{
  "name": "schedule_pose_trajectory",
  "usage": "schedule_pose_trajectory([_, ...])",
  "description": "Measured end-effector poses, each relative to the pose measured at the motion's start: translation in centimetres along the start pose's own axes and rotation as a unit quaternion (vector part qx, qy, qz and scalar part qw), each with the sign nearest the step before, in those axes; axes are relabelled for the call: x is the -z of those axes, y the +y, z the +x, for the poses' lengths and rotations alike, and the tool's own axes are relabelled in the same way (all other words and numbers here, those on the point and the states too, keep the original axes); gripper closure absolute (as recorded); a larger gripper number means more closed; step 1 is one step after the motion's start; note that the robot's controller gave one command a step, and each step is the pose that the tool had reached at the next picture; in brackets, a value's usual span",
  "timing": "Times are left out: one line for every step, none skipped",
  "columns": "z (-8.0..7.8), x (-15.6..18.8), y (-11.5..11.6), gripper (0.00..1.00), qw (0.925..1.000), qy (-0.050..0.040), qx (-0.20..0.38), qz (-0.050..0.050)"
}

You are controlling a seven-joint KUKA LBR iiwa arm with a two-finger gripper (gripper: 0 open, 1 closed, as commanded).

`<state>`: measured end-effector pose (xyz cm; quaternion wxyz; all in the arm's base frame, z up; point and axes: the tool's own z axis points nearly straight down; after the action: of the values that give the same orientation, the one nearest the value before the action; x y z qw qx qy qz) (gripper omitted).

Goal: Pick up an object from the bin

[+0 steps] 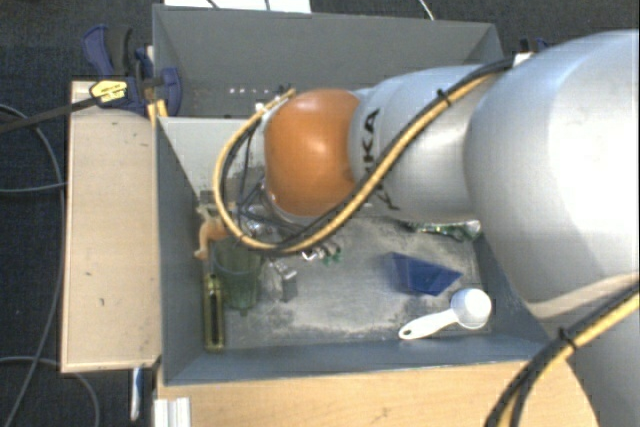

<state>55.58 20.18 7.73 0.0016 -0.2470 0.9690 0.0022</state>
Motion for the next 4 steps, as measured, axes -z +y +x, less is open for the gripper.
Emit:
schedule_pose_trajectory([-3.4, 7.3, 1.0, 0.00, 0.9773, -0.0046, -0.212, 0.001])
schedule_pose_trajectory([-2.3, 2.4, 2.8, 0.00, 0.9855, -0.0007, 0.170, 0.000])
schedule_pose_trajectory([-1.1, 0.2, 2.5, 0.00, 0.9707, -0.0036, -0.240, 0.000])
schedule_pose_trajectory([-3.1, -0.2, 1.4, 1.00, 0.9993, -0.0050, -0.037, 0.000])
